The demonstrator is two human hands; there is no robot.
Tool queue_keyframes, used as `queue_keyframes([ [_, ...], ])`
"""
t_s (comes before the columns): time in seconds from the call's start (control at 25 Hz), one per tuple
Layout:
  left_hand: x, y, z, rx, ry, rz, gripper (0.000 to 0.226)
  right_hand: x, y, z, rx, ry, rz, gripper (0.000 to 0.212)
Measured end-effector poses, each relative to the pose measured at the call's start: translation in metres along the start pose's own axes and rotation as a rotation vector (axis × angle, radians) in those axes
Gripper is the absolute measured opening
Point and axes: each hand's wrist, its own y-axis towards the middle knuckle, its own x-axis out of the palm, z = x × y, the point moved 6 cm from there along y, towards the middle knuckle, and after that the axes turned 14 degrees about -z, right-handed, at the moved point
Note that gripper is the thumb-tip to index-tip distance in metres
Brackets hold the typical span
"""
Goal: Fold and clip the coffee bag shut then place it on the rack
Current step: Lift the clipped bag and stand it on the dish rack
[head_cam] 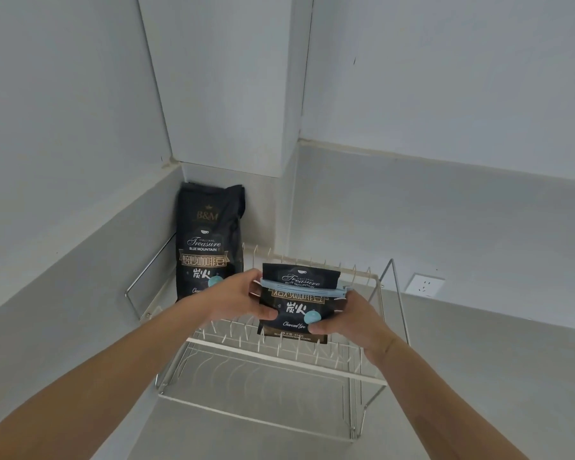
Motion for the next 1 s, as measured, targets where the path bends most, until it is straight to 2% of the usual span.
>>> queue_keyframes([
  [0.16, -0.001, -0.003, 0.001, -0.019, 0.045, -0.034, 0.062, 0.001, 0.001, 0.006, 0.055, -0.014, -0.003, 0.064],
  [0.28, -0.014, -0.01, 0.024, 0.105, 0.0, -0.008, 0.066, 0.0, 0.002, 0.006, 0.081, -0.016, -0.025, 0.063],
  [0.4, -0.023, -0.012, 0.054, 0.219, 0.203, 0.069, 0.039, 0.001, 0.004, 0.006, 0.105, -0.012, -0.061, 0.064],
  [0.52, -0.021, -0.005, 0.07, 0.265, 0.401, 0.052, 0.012, 0.0, 0.007, 0.01, 0.126, -0.003, -0.084, 0.065],
  [0.68, -0.025, 0.008, 0.073, 0.257, 0.516, 0.063, 0.005, 0.001, 0.012, 0.013, 0.12, -0.032, -0.095, 0.061],
  [0.76, -0.028, 0.015, 0.076, 0.256, 0.558, 0.082, 0.008, 0.001, 0.015, 0.011, 0.09, -0.036, -0.084, 0.058],
  [0.88, -0.037, 0.029, 0.079, 0.231, 0.526, 0.094, 0.015, -0.001, 0.021, 0.007, 0.064, -0.016, -0.047, 0.057],
  [1.0, -0.048, 0.046, 0.081, 0.173, 0.5, 0.109, 0.011, -0.007, 0.029, 0.003, 0.052, 0.021, 0.009, 0.052],
])
